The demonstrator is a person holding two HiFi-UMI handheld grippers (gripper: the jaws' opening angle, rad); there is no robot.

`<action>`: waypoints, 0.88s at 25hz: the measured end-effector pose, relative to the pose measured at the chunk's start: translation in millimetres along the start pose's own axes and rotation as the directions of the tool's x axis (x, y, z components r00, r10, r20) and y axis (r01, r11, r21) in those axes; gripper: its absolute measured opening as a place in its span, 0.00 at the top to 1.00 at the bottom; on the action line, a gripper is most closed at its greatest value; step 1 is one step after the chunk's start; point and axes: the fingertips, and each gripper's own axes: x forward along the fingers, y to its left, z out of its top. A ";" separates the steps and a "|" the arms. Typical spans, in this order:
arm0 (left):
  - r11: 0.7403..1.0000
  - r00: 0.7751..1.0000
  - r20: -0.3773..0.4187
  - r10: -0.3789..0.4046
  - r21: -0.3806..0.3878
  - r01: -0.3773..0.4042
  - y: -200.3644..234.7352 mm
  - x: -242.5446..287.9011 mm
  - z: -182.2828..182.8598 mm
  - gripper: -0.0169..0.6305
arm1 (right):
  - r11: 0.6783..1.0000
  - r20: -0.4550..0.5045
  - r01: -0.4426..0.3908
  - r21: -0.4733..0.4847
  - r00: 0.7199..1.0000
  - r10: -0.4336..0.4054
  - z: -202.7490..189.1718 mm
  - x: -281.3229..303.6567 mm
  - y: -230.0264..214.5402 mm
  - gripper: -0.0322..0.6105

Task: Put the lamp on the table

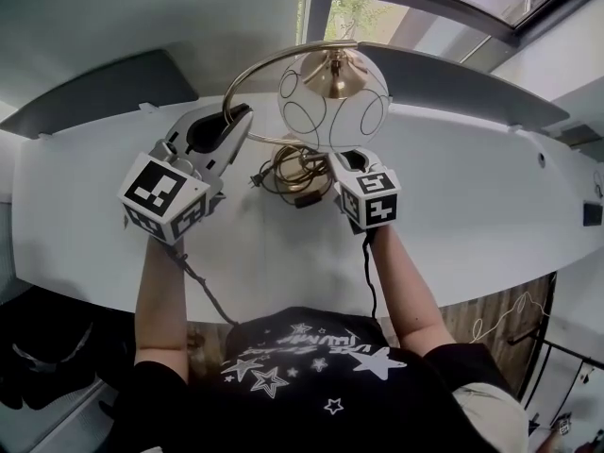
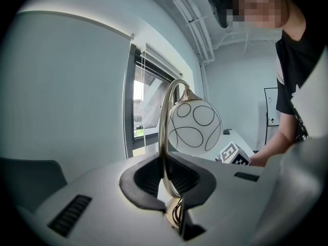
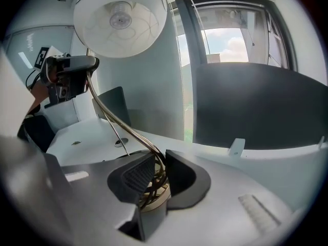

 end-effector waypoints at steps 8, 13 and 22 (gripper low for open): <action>0.999 1.000 -0.014 0.005 0.034 -0.004 -8.9 -2.5 11.1 0.94 | 1.000 0.015 0.000 -0.007 1.000 0.000 0.9 -5.2 0.5 0.86; 0.998 1.000 -0.017 0.003 0.063 -0.002 -16.2 -1.2 8.6 0.94 | 1.000 0.021 -0.005 0.009 1.000 0.005 -1.3 -4.8 1.9 0.86; 0.998 1.000 -0.012 0.029 0.064 -0.028 -16.5 3.4 8.6 0.94 | 1.000 0.014 -0.020 -0.007 1.000 0.020 -3.9 4.4 -1.8 0.87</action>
